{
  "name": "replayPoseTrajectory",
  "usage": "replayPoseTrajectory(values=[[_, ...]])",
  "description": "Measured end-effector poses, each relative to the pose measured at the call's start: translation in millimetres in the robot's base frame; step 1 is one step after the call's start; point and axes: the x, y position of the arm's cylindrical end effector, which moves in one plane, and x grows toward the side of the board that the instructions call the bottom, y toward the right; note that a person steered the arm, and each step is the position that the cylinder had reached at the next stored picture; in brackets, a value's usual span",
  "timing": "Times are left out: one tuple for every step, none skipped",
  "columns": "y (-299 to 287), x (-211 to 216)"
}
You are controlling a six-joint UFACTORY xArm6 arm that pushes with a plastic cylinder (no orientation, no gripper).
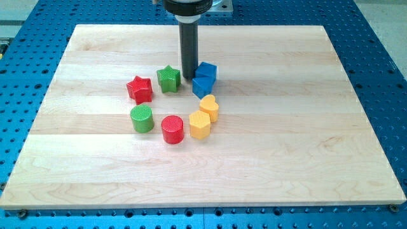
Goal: Push the blue cube in between the green star and blue triangle
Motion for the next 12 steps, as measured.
replayPoseTrajectory(values=[[6, -5], [7, -22], [26, -55], [40, -62], [67, -37], [72, -2], [96, 25], [95, 23], [93, -2], [79, -28], [60, -31], [99, -25]])
